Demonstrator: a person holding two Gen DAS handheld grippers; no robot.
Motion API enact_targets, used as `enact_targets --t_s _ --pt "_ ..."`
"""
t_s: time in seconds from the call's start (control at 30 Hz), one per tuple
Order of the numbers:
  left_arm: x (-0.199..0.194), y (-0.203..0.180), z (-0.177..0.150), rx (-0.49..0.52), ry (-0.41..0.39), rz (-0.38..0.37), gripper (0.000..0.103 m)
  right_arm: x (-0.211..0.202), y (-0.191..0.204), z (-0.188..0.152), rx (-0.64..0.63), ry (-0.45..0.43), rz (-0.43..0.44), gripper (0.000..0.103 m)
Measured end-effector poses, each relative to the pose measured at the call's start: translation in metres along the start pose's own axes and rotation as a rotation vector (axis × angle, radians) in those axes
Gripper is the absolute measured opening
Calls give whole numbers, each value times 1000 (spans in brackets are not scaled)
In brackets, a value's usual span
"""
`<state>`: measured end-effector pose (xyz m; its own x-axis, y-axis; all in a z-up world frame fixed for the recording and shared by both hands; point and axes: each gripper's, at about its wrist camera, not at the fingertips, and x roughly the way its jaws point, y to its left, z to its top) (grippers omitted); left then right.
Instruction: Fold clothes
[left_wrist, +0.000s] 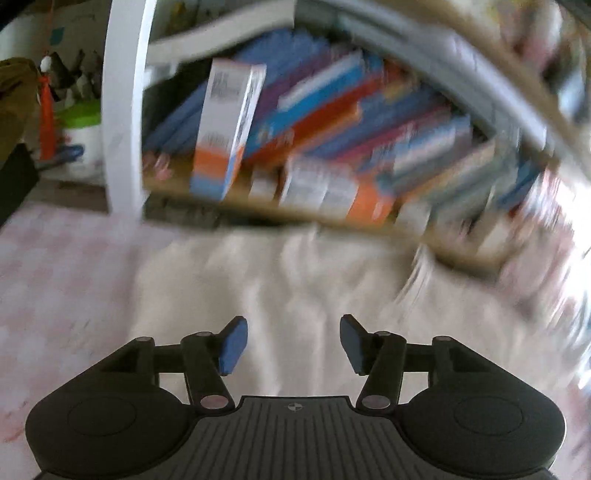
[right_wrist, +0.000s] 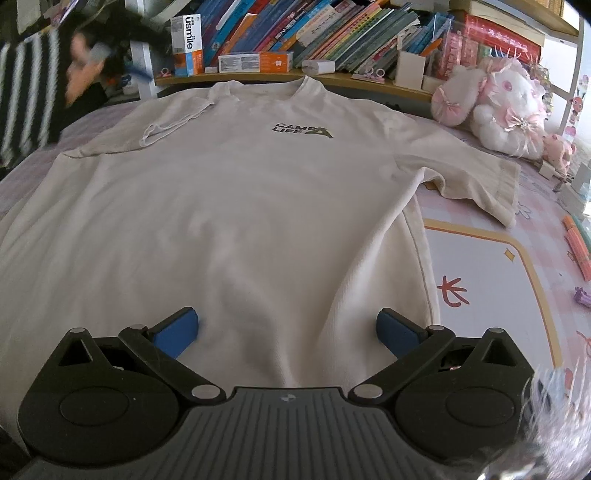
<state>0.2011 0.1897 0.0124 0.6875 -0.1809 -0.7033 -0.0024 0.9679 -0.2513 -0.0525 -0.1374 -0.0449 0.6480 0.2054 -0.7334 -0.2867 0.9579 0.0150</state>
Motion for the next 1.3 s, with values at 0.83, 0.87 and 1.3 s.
enact_targets --t_s 0.83,0.87,1.3 --pt "-20 85 -58 -133 87 158 22 -16 4 -4 107 46 -145 103" --pt "-19 85 -58 -123 85 157 22 -18 4 -4 114 45 -160 103" --pt "-20 90 -58 -98 77 86 27 -28 -1 -14 317 89 -286 101"
